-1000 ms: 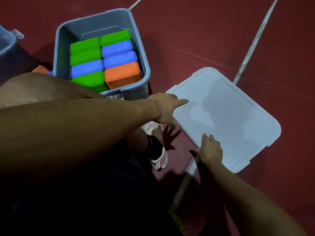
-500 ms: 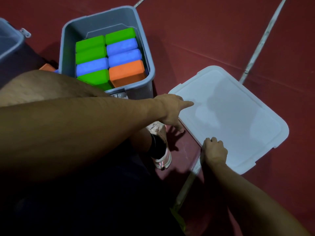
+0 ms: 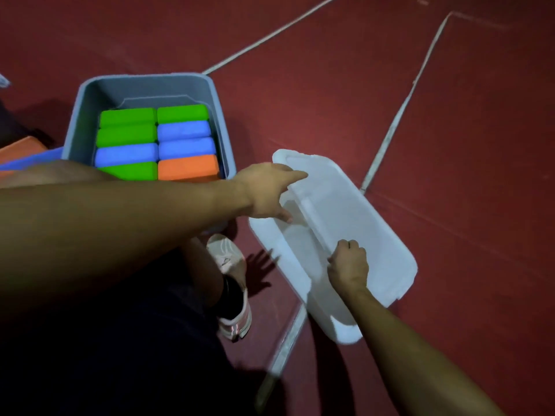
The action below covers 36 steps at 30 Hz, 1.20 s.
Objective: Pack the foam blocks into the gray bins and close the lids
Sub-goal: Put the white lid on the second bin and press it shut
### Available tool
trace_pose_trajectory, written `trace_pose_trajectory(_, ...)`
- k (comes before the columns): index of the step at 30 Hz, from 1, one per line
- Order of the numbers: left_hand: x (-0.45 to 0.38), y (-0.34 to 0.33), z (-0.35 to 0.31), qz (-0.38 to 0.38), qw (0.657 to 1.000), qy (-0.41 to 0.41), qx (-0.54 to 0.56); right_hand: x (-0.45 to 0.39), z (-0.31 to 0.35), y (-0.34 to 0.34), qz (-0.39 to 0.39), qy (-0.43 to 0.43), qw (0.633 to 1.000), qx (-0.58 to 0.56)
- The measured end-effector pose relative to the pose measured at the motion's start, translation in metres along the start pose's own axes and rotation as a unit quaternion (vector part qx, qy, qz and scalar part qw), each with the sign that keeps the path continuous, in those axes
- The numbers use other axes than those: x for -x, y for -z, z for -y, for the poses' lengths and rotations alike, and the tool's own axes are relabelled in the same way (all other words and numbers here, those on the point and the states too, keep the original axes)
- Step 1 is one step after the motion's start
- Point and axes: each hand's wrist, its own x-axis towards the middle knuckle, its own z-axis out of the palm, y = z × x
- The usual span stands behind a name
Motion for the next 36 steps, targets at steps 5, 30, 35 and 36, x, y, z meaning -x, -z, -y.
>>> trace_pose_trajectory(5,0.006,0.052,0.03,-0.085,0.996,0.009,-0.015,-0.015,0.027,0.051,-0.049,0.014,0.998,-0.033)
trace_pose_trajectory(30,0.159,0.209,0.233,-0.338,0.916,0.164,-0.144,-0.062,0.369,0.274,-0.18,0.396,0.9,-0.006)
trace_pose_trajectory(35,0.185,0.184,0.279,-0.34,0.914,0.194,-0.107,-0.059,0.417,0.262,-0.155,0.454,0.877,0.021)
trace_pose_trajectory(36,0.188,0.176,0.287,-0.34,0.915,0.194,-0.094,-0.058,0.423,0.257,-0.145,0.462,0.875,0.026)
